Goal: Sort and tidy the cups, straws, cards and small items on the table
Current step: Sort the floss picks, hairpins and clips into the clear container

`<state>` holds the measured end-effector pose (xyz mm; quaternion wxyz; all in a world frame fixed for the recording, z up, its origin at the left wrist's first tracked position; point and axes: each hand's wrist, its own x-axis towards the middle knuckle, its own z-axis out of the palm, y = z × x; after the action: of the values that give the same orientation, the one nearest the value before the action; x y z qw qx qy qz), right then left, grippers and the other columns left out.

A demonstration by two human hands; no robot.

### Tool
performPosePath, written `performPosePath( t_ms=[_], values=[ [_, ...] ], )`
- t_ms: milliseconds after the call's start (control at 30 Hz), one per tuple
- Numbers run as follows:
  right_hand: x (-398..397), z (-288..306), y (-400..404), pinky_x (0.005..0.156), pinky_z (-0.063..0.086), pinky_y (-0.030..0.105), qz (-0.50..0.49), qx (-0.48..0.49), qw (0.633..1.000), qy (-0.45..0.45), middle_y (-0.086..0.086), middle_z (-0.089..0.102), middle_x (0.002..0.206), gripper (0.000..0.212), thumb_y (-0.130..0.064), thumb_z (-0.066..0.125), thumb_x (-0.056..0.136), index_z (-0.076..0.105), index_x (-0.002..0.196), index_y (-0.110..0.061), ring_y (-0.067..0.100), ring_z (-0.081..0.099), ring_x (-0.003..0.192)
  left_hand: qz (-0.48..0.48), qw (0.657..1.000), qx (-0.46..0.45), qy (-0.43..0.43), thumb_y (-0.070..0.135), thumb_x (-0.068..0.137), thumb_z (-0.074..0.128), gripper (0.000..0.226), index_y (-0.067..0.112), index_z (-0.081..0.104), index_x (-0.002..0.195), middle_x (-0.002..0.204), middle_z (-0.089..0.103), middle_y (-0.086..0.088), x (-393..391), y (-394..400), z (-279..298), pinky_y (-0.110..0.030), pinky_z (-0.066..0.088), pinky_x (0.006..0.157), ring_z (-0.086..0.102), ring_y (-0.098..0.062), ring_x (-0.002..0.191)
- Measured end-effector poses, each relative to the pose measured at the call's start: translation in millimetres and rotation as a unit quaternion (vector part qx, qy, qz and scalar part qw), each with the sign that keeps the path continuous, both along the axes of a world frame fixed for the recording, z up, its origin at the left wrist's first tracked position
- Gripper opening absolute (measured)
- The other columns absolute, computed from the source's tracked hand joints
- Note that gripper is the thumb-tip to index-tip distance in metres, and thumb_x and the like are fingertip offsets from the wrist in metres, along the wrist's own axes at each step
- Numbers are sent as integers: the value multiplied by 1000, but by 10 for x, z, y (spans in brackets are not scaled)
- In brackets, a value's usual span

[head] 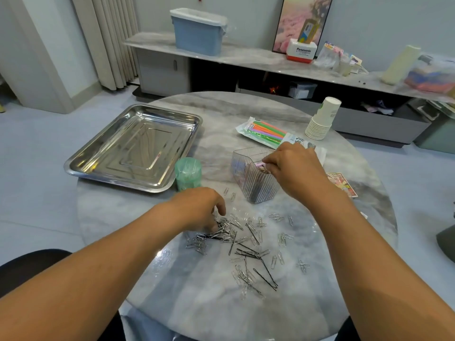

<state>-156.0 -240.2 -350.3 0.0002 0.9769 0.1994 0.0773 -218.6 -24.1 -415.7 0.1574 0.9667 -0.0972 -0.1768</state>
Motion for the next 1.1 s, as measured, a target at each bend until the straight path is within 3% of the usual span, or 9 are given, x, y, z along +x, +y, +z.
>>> performPosePath(
  t_ms=[67, 167, 267, 367, 500, 667, 800, 933, 1100],
  values=[
    [-56, 55, 56, 98, 42, 45, -4, 36, 999, -4, 2, 63, 122, 26, -28, 57, 102, 70, 125, -29, 26, 58, 113, -7, 1000, 16, -20, 37, 79, 83, 37, 36, 70, 113, 94, 56, 14, -16, -27, -63, -27, 43, 69, 59, -14, 90],
    [-188, 149, 147, 82, 56, 39, -25, 139, 988, 55, -3, 72, 100, 15, -15, 67, 90, 77, 94, -26, 19, 66, 92, -5, 998, 42, -37, 33, 82, 81, 25, 32, 72, 106, 100, 63, 9, -22, -59, -135, -27, 42, 67, 64, -17, 94],
    [-365, 15, 229, 70, 59, 33, -43, 76, 975, 204, 0, 74, 84, 11, -8, 71, 84, 77, 81, -18, 16, 69, 76, 7, 997, 54, -56, 20, 89, 73, 18, 29, 72, 105, 106, 68, 4, -9, -42, -162, -29, 48, 69, 66, -19, 92],
    [-526, -327, 276, 79, 61, 37, -40, -9, 960, 276, 5, 72, 89, 7, -6, 76, 84, 75, 90, -8, 21, 70, 81, 12, 994, 84, -68, 13, 90, 70, 21, 31, 72, 101, 106, 67, 5, 4, -31, -162, -29, 44, 67, 66, -20, 92],
    [-565, -590, 261, 57, 49, 29, -36, -61, 966, 249, 5, 53, 70, 13, 0, 67, 87, 64, 75, -4, 21, 57, 64, 21, 991, 113, -61, 18, 85, 77, 12, 28, 70, 85, 99, 70, 4, 11, -11, -145, -28, 46, 67, 68, -20, 89],
    [-561, -619, 190, 43, 30, 25, -31, -85, 965, 245, 4, 45, 63, 33, 5, 59, 82, 43, 58, -10, 17, 41, 49, 4, 992, 122, -36, 22, 95, 67, 2, 21, 68, 96, 102, 68, 0, -50, -21, -222, -33, 52, 74, 66, -23, 92],
    [-564, -611, 156, 44, 32, 25, -13, -97, 962, 255, 3, 45, 63, 27, -3, 64, 79, 45, 61, -11, 18, 41, 50, 22, 997, 68, -16, 26, 101, 57, 9, 19, 55, 97, 98, 66, -2, -50, 6, -191, -35, 47, 72, 61, -23, 86],
    [-478, -488, 119, 53, 39, 27, -9, -24, 967, 252, 2, 63, 80, 7, -13, 67, 80, 60, 79, -14, 21, 62, 74, 104, 990, -91, 1, 19, 96, 66, 9, 24, 61, 91, 85, 67, 4, -5, 87, -69, -27, 45, 63, 62, -11, 75],
    [-467, -361, 88, 55, 52, 21, -20, 90, 932, 351, -6, 69, 77, 21, 1, 75, 80, 68, 78, -19, 8, 66, 64, 135, 970, -198, 36, 10, 87, 78, 13, 19, 70, 88, 71, 70, 1, 1, 146, -16, -29, 56, 64, 64, -10, 59]
  ],
)
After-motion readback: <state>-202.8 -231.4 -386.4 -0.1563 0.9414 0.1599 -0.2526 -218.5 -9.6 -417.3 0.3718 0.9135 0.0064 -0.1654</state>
